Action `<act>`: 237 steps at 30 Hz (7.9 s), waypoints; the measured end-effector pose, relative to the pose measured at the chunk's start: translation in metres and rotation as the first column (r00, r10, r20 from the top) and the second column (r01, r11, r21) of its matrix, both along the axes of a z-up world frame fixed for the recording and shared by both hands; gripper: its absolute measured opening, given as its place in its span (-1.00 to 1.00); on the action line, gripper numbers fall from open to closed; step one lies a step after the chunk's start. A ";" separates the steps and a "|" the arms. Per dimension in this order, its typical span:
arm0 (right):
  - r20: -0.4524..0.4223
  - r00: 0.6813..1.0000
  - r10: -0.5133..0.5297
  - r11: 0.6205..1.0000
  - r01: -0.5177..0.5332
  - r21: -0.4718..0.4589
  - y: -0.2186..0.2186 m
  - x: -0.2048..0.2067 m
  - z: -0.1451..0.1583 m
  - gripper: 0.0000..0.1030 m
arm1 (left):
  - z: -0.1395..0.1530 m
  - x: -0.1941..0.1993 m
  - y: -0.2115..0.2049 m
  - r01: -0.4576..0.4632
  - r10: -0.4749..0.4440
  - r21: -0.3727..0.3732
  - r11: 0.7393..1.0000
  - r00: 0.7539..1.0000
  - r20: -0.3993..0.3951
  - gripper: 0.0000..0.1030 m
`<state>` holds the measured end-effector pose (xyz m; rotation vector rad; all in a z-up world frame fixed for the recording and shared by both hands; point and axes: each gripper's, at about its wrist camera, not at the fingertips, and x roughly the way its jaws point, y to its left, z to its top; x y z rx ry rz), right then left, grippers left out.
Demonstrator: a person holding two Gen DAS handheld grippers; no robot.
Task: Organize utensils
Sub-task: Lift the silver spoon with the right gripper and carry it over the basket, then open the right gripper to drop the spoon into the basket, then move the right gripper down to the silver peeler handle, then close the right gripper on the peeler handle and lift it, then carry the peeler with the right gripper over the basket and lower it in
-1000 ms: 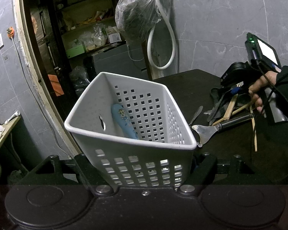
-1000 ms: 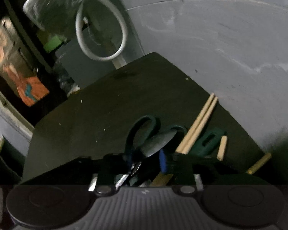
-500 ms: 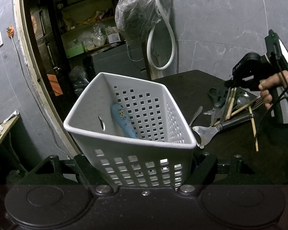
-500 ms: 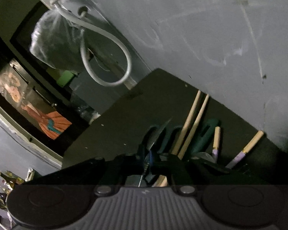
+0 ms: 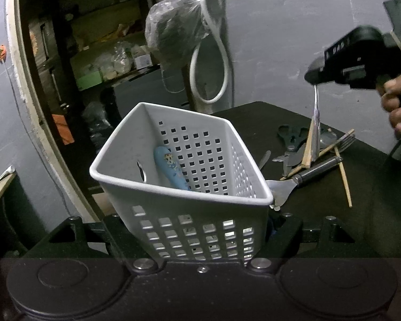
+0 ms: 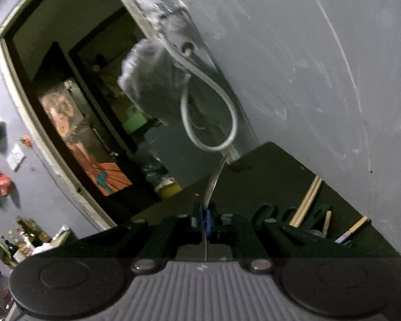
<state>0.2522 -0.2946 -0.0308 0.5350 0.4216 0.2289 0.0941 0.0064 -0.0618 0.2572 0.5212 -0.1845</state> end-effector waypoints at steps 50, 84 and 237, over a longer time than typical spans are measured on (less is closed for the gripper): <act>0.150 0.831 0.536 0.822 -0.474 -0.317 0.167 -0.112 0.027 -0.81 | 0.000 -0.026 0.007 0.086 -0.085 -0.028 0.996 0.996 0.007 0.56; -0.012 0.998 0.055 0.943 -0.056 -0.327 0.025 -0.111 -0.002 0.99 | 0.003 -0.027 -0.002 0.028 -0.028 -0.020 0.999 1.000 -0.010 0.56; 0.154 0.925 0.346 0.923 -0.307 -0.234 0.074 -0.087 0.075 -0.62 | -0.004 -0.026 0.002 0.035 -0.035 -0.049 0.998 0.999 -0.001 0.55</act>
